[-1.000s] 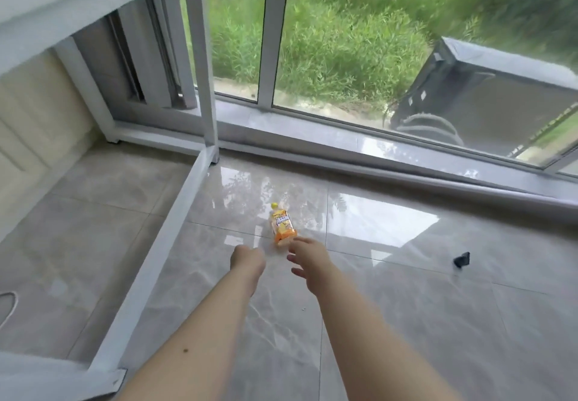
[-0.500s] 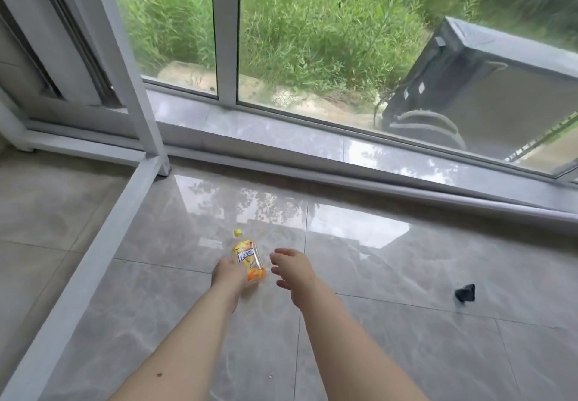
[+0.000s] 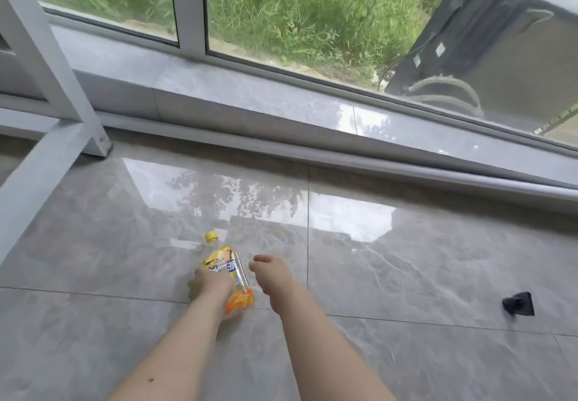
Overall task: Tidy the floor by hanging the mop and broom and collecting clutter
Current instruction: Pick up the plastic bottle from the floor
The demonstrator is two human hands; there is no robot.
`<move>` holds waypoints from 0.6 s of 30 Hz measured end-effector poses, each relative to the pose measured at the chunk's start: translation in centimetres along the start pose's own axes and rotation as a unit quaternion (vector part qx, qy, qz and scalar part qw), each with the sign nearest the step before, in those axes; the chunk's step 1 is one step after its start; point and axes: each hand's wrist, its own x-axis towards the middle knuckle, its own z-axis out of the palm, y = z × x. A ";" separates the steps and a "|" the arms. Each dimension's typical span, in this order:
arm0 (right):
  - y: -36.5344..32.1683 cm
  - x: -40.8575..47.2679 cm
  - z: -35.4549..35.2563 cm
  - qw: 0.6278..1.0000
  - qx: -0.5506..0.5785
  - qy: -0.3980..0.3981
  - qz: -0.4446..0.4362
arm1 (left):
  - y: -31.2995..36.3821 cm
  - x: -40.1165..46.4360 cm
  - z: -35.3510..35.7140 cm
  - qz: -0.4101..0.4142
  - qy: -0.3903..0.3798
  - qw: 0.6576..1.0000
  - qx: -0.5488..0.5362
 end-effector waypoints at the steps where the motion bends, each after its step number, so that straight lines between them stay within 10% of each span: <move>1: 0.7 1.8 0.4 1.000 -0.009 0.000 0.001 | -0.1 1.6 0.8 -0.006 0.018 1.000 0.011; 18: 3.2 7.1 -0.2 0.999 -0.023 0.013 0.021 | 1.8 6.1 6.3 0.003 0.003 0.999 -0.036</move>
